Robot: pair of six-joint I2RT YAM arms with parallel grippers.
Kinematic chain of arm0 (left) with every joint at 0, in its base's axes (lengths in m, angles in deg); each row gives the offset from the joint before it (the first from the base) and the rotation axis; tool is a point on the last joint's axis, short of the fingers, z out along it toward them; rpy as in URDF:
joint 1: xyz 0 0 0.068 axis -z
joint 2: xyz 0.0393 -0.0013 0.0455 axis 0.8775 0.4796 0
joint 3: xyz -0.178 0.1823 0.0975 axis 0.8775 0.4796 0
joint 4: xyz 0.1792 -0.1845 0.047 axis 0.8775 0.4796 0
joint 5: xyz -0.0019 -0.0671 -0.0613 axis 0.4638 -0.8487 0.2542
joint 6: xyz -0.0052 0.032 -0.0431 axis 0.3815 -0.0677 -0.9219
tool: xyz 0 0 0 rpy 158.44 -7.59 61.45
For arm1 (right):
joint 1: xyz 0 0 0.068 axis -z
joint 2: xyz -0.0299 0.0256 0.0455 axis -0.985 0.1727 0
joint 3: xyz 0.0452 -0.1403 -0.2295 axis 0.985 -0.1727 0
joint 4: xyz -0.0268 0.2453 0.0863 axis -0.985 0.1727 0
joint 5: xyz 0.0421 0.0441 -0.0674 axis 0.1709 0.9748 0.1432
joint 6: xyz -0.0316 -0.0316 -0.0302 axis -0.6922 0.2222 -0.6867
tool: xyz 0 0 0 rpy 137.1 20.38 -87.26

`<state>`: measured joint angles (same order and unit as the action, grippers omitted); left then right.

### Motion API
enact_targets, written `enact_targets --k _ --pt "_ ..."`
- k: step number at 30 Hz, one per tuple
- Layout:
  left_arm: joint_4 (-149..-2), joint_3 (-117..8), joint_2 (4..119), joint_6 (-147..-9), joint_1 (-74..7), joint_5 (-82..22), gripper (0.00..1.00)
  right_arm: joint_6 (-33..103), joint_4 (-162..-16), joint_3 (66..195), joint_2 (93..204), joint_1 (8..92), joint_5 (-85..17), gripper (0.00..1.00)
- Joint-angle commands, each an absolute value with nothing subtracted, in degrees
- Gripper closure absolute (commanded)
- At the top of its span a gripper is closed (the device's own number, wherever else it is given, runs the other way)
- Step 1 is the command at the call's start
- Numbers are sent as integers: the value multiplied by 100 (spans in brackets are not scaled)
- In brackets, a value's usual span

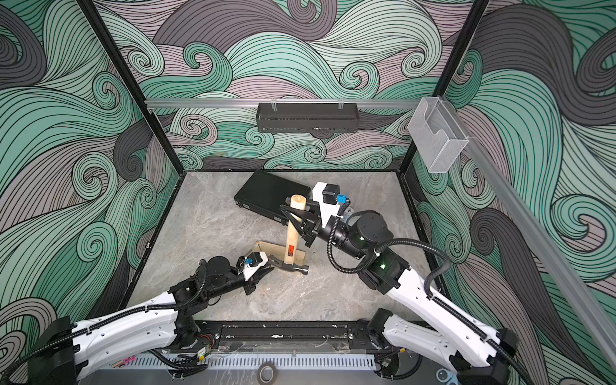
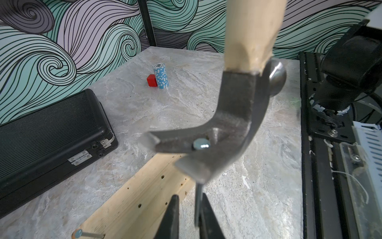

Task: Use a claw hammer to pull out a nail
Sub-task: Pick up the nail with the hammer.

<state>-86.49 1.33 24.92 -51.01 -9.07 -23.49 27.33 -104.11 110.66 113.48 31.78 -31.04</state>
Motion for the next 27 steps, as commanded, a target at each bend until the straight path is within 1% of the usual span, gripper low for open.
enact_targets --k 1,5,9,21,25,27 --pt "-8789 105 2420 -5036 -870 -2269 88 2929 -11333 11172 11183 3172 -3155 100" --pt "-8785 98 2442 -5016 -871 -2284 95 2948 -11295 11171 11208 3172 -3144 100" --pt "-8728 72 2476 -4995 -861 -2270 100 2948 -11108 11207 11267 3171 -3098 100" --pt "-8554 1 2421 -5092 -862 -1849 100 2862 -10448 11433 11500 3172 -2809 100" --pt "-8477 -42 2403 -5503 -871 -1335 100 2684 -10082 11510 11511 3171 -2907 100" --pt "-8325 -127 2394 -5920 -879 -823 100 2559 -9929 11514 11460 3171 -3050 100"
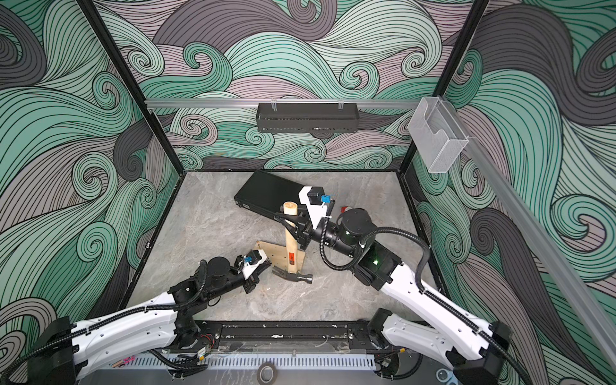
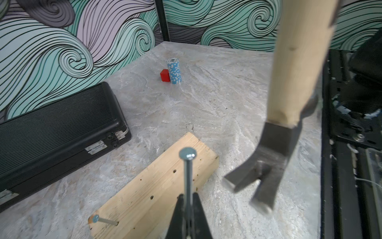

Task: Use a claw hammer to pull out a nail
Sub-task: Pick up the nail with the hammer, then place the nail at the center of the board.

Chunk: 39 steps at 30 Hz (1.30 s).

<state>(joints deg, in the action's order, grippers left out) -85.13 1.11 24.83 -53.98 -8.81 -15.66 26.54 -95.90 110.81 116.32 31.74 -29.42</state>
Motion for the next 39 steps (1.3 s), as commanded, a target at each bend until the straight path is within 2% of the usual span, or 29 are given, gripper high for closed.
enact_targets --k 1,4,7,13,21,29,39 --pt "-8179 -207 2394 -6098 -898 -587 100 2506 -9824 11514 11430 3172 -3151 100" --pt "-7472 -561 2499 -6639 -1044 -4 100 2382 -9523 11516 11387 3172 -3403 100" --pt "-6797 -933 2760 -7096 -1416 29 100 2362 -9452 11460 11404 3170 -3450 100" --pt "-5889 -1414 3347 -8078 -2683 -627 100 2359 -9391 11436 11494 3172 -3457 100" --pt "-5301 -1725 4399 -8635 -3773 -1684 100 2315 -9346 11399 11569 3172 -3492 100" --pt "-5217 -1853 5417 -8778 -4279 -2292 100 2298 -9351 11374 11631 3172 -3503 100" --pt "-5398 -1922 5929 -8733 -4334 -2468 100 2339 -9373 11374 11798 3171 -3439 100"
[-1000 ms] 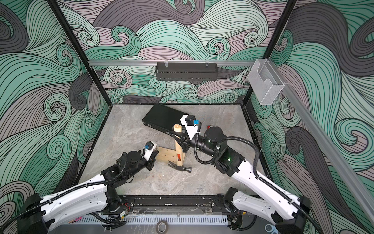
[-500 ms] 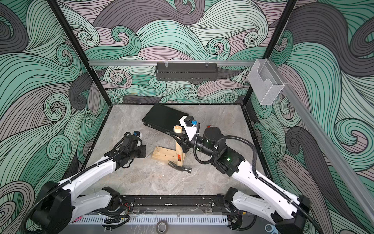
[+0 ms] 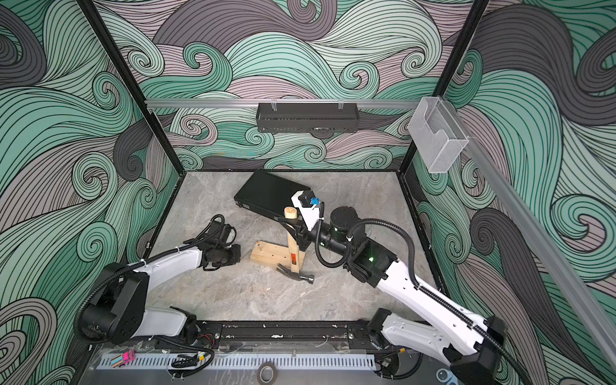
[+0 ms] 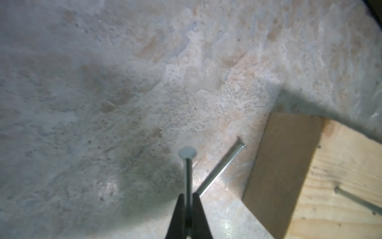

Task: Use a claw hammer to pull out a nail
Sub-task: Place the nail at the center of the board.

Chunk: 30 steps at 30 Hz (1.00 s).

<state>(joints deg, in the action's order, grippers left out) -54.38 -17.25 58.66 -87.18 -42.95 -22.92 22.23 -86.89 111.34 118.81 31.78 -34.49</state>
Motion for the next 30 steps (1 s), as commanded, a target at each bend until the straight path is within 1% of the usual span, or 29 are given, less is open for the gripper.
enact_targets --k 1,5,9,12,16,20,24,30 --pt "-5414 -1925 6085 -8745 -4334 -2472 100 2337 -9382 11384 11812 3172 -3422 100" --pt "-5390 -1979 6210 -8762 -4337 -2410 99 2346 -9405 11396 11862 3171 -3396 100" --pt "-5364 -1984 6257 -8781 -4338 -2390 93 2313 -9393 11374 11874 3172 -3420 100" --pt "-5405 -1954 6206 -8807 -4341 -2434 87 2266 -9426 11347 11872 3165 -3428 100" --pt "-5414 -1923 6099 -8851 -4334 -2432 82 2114 -9277 11441 11984 3163 -3378 100" --pt "-5348 -1950 5998 -8854 -4335 -2444 80 1850 -9119 11721 12277 3151 -3265 100" --pt "-5344 -1923 5586 -8833 -4335 -2507 78 1428 -8872 12098 12709 3032 -3206 100" --pt "-5385 -1794 5105 -8781 -4329 -2965 71 694 -8433 12891 13490 2772 -3244 100"
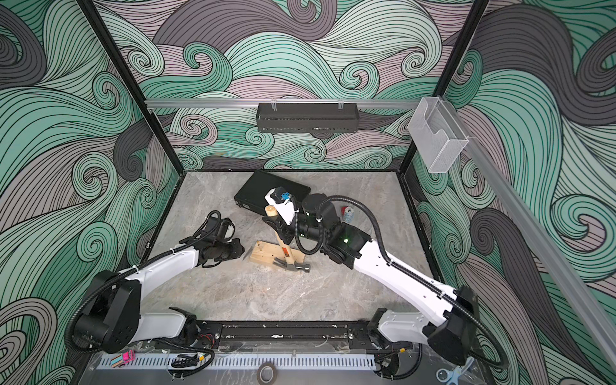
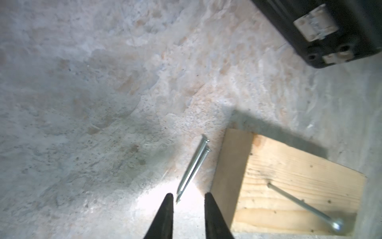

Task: Use a claw hammer to pull out a nail
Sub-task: Place the nail at the center of the board, then remove the nail from the mounting plate.

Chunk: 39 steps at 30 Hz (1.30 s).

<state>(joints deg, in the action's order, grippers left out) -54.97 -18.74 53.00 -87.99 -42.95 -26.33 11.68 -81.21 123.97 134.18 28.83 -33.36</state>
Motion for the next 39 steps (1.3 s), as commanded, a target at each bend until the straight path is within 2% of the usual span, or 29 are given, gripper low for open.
enact_targets --k 1,9,16,28,39 --pt "-5404 -1754 5046 -8784 -4324 -3035 71 611 -8408 12997 13614 2737 -3252 100" --pt "-5646 -1563 5010 -8654 -4319 -3672 62 288 -8224 13633 14393 2633 -3494 100" --pt "-5972 -1493 5191 -8628 -4288 -3791 47 267 -8047 13873 14696 2521 -4032 100" --pt "-6160 -1569 5929 -8544 -4280 -3788 49 295 -7423 14355 14884 2390 -4290 100" --pt "-6194 -1521 5914 -8536 -4275 -3730 54 377 -7254 14730 15203 2341 -4450 100"
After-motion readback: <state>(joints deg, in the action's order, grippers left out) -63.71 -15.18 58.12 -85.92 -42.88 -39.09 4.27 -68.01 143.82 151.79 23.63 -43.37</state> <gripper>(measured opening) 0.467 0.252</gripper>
